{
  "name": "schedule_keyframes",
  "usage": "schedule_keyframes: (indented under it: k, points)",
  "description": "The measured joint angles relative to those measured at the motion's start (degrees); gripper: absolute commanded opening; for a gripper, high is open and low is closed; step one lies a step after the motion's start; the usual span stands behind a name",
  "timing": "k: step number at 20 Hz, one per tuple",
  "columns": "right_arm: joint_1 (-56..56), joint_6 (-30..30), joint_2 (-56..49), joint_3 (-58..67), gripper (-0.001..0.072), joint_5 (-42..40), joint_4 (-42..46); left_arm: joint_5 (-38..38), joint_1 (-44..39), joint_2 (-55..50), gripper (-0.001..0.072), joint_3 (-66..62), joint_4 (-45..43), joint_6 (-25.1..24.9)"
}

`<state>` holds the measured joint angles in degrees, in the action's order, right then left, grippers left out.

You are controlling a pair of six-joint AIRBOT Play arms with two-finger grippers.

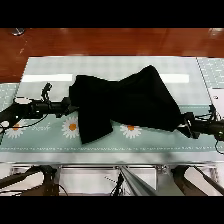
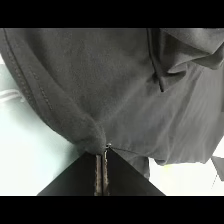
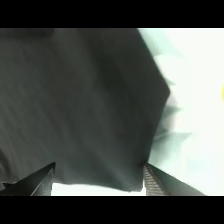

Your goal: Fold the shirts.

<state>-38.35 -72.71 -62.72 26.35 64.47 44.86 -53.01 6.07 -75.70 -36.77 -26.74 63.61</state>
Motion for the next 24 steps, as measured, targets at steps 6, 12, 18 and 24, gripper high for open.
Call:
schedule_keyframes:
  k: [6,12,18,24]
  points:
    - [-0.02,2.29,-4.98,0.37,0.0631,-0.55,-4.13,-0.46,0.0,0.0,0.0025,-0.02,0.02,0.15]
    - [0.0,1.42,-5.92,6.71,0.0631,3.93,3.63,-1.38,0.0,0.0,0.0026,-0.02,0.02,0.09]
    - [5.81,-0.81,-8.85,8.31,0.0513,2.05,5.22,-1.7,0.0,0.0,0.0025,-0.02,0.04,0.07]
    - [16.65,0.04,-11.54,15.21,0.0022,-2.03,-0.33,-3.37,0.96,0.59,0.0025,-3.23,0.5,-0.02]
